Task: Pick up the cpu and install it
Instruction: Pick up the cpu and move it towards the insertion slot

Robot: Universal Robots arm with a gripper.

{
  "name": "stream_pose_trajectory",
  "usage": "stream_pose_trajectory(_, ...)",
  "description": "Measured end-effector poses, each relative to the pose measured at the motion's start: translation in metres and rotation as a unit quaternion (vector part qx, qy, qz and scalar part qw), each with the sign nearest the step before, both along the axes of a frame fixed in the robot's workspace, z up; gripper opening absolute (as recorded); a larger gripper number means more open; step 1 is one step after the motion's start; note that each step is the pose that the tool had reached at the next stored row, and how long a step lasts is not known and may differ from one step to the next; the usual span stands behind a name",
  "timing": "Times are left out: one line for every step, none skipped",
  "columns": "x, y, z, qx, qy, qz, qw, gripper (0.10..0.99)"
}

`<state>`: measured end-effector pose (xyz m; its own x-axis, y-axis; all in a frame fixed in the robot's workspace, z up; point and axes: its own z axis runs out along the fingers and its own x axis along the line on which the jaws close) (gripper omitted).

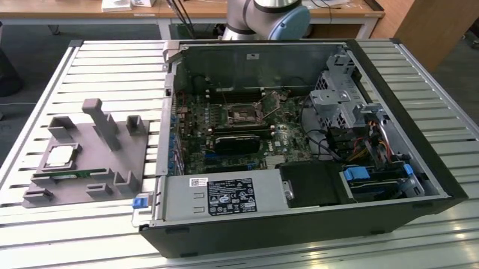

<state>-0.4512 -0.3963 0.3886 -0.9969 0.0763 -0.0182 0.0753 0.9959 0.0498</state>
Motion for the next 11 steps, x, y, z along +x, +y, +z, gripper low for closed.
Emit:
stream_pose_trajectory(-0.0001,0.0000,-0.0004,0.0000,0.0016,0.000,1.0000,0.106)
stream_pose_trajectory(-0.0001,0.0000,-0.0010,0.0000,0.0030,0.000,1.0000,0.106)
stream_pose_trajectory(-0.0001,0.0000,-0.0016,0.0000,0.0032,0.000,1.0000,0.106)
stream_pose_trajectory(0.0000,-0.0001,-0.0021,0.0000,0.0032,0.000,1.0000,0.106)
stream_pose_trajectory(0.0000,-0.0001,-0.0028,0.0000,0.0032,0.000,1.0000,0.106)
stream_pose_trajectory(0.0000,-0.0001,-0.0035,0.0000,0.0035,0.000,1.0000,0.106)
stream_pose_trajectory(0.0000,-0.0001,-0.0043,0.0000,0.0035,0.000,1.0000,0.106)
stream_pose_trajectory(0.0000,-0.0001,-0.0050,0.0000,0.0035,0.000,1.0000,0.106)
stream_pose_trajectory(0.0000,-0.0002,-0.0057,0.0000,0.0036,0.000,1.0000,0.106)
stream_pose_trajectory(0.0000,-0.0002,-0.0064,0.0000,0.0036,0.000,1.0000,0.106)
stream_pose_trajectory(0.0000,-0.0003,-0.0070,0.0000,0.0036,0.000,1.0000,0.106)
